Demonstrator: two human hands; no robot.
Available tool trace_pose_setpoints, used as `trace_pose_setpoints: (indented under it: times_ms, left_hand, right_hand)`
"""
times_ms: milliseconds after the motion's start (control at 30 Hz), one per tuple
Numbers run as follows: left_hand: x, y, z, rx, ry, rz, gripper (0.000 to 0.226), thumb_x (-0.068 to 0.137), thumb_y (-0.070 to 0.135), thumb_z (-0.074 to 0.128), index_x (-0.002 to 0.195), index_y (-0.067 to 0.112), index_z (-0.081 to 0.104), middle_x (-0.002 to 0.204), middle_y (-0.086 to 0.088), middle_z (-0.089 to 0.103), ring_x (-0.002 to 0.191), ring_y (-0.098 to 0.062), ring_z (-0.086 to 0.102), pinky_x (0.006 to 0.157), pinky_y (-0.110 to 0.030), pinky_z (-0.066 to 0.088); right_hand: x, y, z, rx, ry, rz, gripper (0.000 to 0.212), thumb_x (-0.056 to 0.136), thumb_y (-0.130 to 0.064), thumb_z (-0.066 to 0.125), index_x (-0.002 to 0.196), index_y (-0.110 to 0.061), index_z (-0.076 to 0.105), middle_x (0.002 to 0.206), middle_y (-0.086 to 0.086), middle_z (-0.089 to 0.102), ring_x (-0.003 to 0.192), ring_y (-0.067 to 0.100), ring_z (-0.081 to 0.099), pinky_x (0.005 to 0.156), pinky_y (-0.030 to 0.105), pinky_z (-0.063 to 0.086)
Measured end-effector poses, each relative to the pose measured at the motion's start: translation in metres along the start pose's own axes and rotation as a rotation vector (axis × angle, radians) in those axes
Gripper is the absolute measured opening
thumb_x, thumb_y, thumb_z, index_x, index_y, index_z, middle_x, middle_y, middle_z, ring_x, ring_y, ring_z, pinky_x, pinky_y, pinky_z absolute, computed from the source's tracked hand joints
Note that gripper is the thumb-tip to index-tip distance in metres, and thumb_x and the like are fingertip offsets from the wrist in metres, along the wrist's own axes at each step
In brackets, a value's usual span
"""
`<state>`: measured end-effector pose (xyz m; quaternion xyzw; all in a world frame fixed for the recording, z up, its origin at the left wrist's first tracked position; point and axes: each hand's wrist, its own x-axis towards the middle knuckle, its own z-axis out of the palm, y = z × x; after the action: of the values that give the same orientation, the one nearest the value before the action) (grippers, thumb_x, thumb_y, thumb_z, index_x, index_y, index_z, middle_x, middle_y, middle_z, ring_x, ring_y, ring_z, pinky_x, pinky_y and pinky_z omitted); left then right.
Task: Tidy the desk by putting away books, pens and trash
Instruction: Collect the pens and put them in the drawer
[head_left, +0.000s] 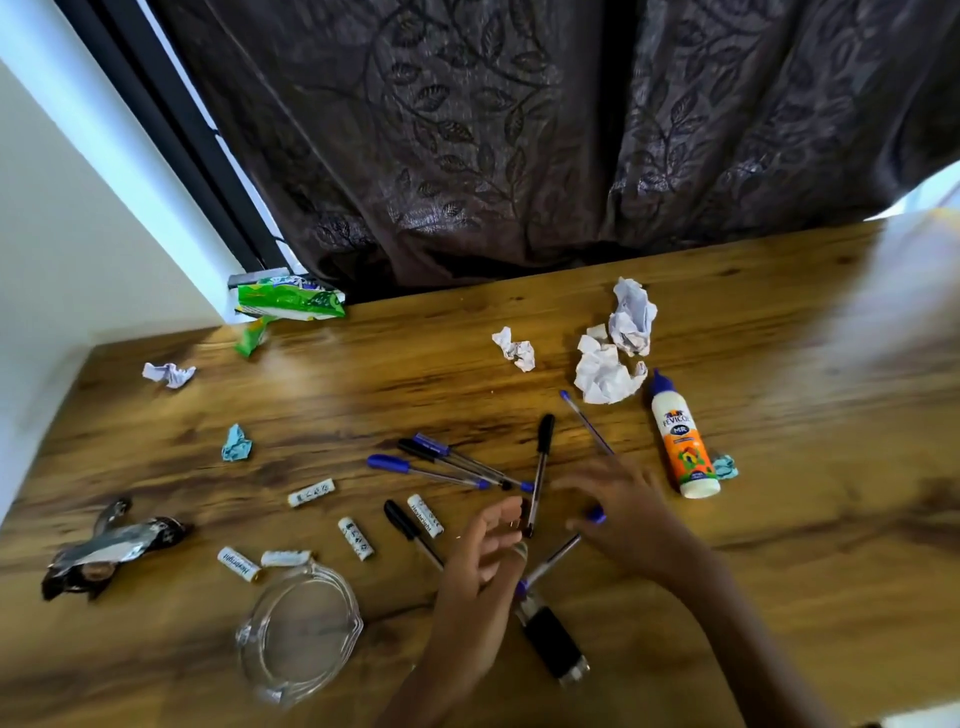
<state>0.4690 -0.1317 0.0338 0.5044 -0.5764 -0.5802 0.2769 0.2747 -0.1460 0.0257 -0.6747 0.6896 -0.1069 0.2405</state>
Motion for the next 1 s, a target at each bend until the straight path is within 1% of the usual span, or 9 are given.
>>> trace_pose_setpoints:
  times_ms: [100, 267, 367, 467, 567, 667, 800, 900, 1000]
  left_hand:
    - [0.000, 0.001, -0.002, -0.009, 0.009, 0.031, 0.034, 0.087, 0.035, 0.052, 0.121, 0.038, 0.051, 0.124, 0.020, 0.056, 0.105, 0.007, 0.056, 0.078, -0.002, 0.042]
    - [-0.004, 0.000, -0.004, 0.082, -0.060, 0.093, 0.029, 0.094, 0.028, 0.052, 0.120, 0.041, 0.050, 0.126, 0.022, 0.054, 0.108, 0.009, 0.053, 0.090, -0.014, 0.046]
    - [-0.004, 0.001, -0.003, 0.323, -0.100, 0.213, 0.039, 0.095, 0.029, 0.052, 0.129, 0.046, 0.042, 0.132, 0.030, 0.045, 0.104, 0.015, 0.049, 0.085, -0.007, 0.039]
    - [0.000, 0.004, -0.002, 0.634, -0.137, 0.418, 0.053, 0.092, 0.041, 0.050, 0.141, 0.042, 0.029, 0.139, 0.032, 0.029, 0.125, 0.013, 0.028, 0.104, -0.014, 0.025]
    - [0.006, 0.009, 0.005, 0.741, -0.141, 0.517, 0.051, 0.093, 0.042, 0.048, 0.140, 0.032, 0.034, 0.131, 0.019, 0.046, 0.114, 0.009, 0.035, 0.100, -0.015, 0.030]
    - [0.011, 0.014, 0.006, 0.567, -0.138, 0.384, 0.036, 0.097, 0.033, 0.047, 0.133, 0.031, 0.042, 0.095, 0.014, 0.063, 0.077, 0.006, 0.057, 0.066, -0.010, 0.045]
    - [0.018, 0.017, -0.004, 0.196, -0.139, 0.163, 0.024, 0.100, 0.027, 0.038, 0.117, 0.023, 0.055, 0.078, 0.008, 0.066, 0.059, 0.001, 0.059, 0.056, -0.012, 0.047]
    - [0.018, 0.018, -0.016, -0.236, -0.105, -0.025, 0.025, 0.100, 0.022, 0.039, 0.110, 0.020, 0.062, 0.077, 0.004, 0.071, 0.063, -0.006, 0.064, 0.060, -0.019, 0.053]
    - [0.019, 0.015, -0.025, -0.351, -0.048, -0.055, 0.027, 0.100, 0.017, 0.038, 0.109, 0.015, 0.063, 0.081, 0.004, 0.074, 0.070, -0.009, 0.068, 0.064, -0.021, 0.055]
  right_hand:
    - [-0.016, 0.004, 0.015, -0.095, -0.055, 0.030, 0.050, 0.085, -0.031, 0.059, 0.132, -0.040, 0.045, 0.145, -0.015, 0.030, 0.137, 0.012, 0.017, 0.111, 0.038, 0.022]
    - [-0.029, 0.008, 0.015, -0.145, 0.093, 0.006, 0.029, 0.092, -0.032, 0.052, 0.120, -0.032, 0.054, 0.135, -0.012, 0.044, 0.129, 0.008, 0.030, 0.105, 0.025, 0.029]
    - [-0.036, 0.003, 0.008, -0.164, 0.072, -0.008, 0.025, 0.093, -0.033, 0.050, 0.118, -0.032, 0.052, 0.127, -0.012, 0.049, 0.125, 0.007, 0.037, 0.103, 0.025, 0.031]
    - [-0.043, -0.014, -0.010, -0.041, 0.124, -0.071, 0.017, 0.088, -0.028, 0.059, 0.104, -0.033, 0.057, 0.108, -0.019, 0.054, 0.106, -0.002, 0.049, 0.093, 0.016, 0.040]
    - [-0.049, -0.042, -0.027, 0.181, 0.100, -0.139, 0.018, 0.083, -0.020, 0.067, 0.093, -0.034, 0.061, 0.093, -0.025, 0.055, 0.094, -0.009, 0.053, 0.082, 0.007, 0.042]
    - [-0.050, -0.059, -0.036, 0.428, 0.079, -0.162, 0.020, 0.080, -0.019, 0.070, 0.092, -0.034, 0.065, 0.089, -0.018, 0.067, 0.089, -0.007, 0.059, 0.073, 0.006, 0.044]
    - [-0.038, -0.050, -0.036, 0.587, 0.206, -0.070, 0.017, 0.082, -0.035, 0.065, 0.099, -0.037, 0.064, 0.090, -0.019, 0.068, 0.086, -0.002, 0.063, 0.069, 0.011, 0.048]
    - [-0.019, -0.023, -0.023, 0.246, 0.386, 0.133, 0.027, 0.088, -0.026, 0.061, 0.114, -0.021, 0.061, 0.110, -0.005, 0.065, 0.104, 0.012, 0.059, 0.084, 0.018, 0.047]
    - [-0.011, -0.006, 0.000, -0.170, 0.171, 0.348, 0.052, 0.093, -0.025, 0.052, 0.141, -0.019, 0.034, 0.140, 0.006, 0.041, 0.128, 0.025, 0.037, 0.103, 0.035, 0.038]
